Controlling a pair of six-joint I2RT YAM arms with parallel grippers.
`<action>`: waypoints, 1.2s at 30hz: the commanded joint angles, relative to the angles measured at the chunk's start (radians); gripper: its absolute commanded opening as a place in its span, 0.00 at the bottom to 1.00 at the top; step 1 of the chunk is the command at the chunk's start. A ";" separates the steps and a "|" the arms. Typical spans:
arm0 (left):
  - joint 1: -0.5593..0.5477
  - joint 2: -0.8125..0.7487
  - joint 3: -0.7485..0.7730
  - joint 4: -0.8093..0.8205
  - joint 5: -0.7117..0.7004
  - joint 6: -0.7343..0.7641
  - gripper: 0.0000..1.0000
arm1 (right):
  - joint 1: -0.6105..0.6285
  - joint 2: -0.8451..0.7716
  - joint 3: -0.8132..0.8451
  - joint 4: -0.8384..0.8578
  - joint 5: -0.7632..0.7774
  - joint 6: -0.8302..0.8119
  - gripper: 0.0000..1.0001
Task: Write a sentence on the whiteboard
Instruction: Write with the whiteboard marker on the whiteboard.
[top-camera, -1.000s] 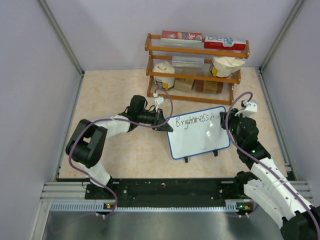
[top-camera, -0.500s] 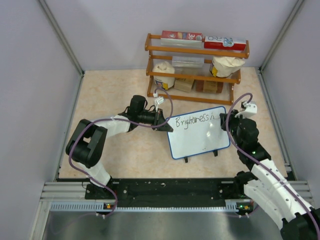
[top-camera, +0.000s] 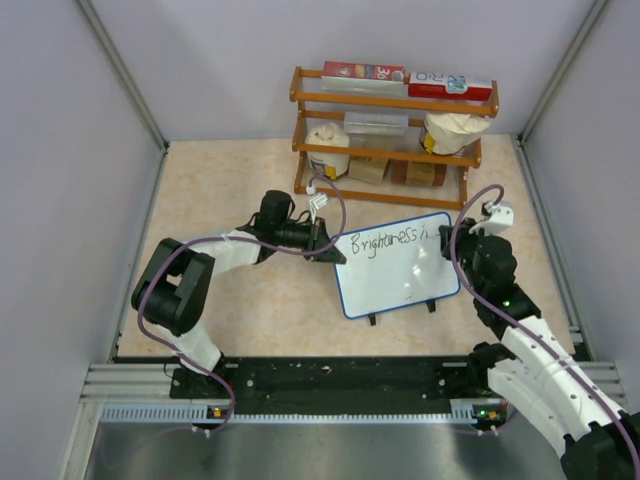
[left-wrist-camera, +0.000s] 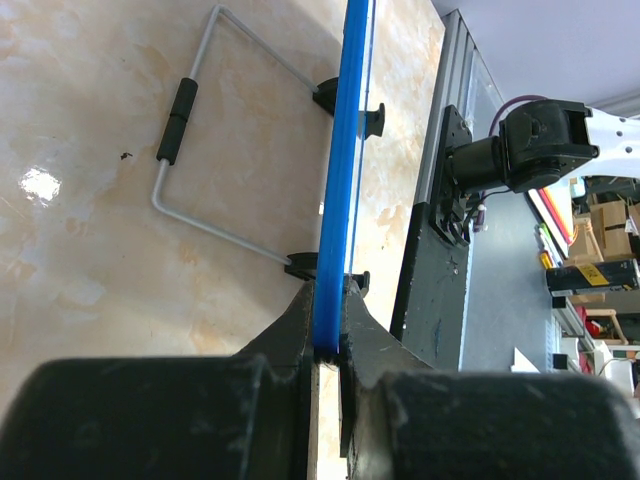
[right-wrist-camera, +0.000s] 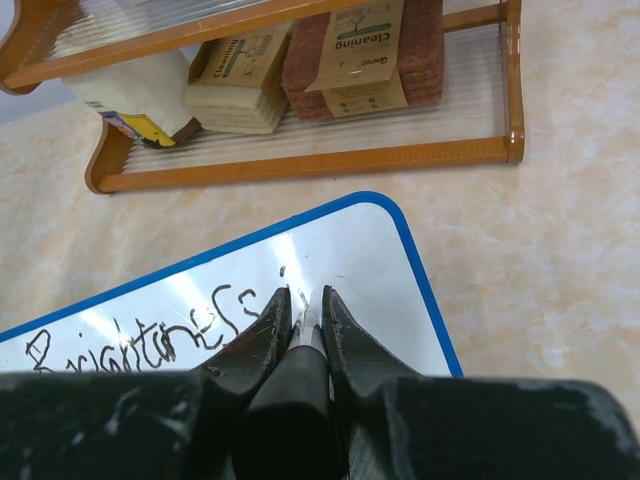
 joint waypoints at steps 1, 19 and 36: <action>-0.013 0.026 -0.018 -0.071 -0.161 0.146 0.00 | -0.009 0.028 0.045 0.026 0.016 -0.003 0.00; -0.013 0.030 -0.018 -0.067 -0.156 0.145 0.00 | -0.014 0.045 0.070 0.046 0.047 -0.006 0.00; -0.013 0.028 -0.016 -0.068 -0.155 0.145 0.00 | -0.025 0.012 0.042 0.013 0.049 -0.006 0.00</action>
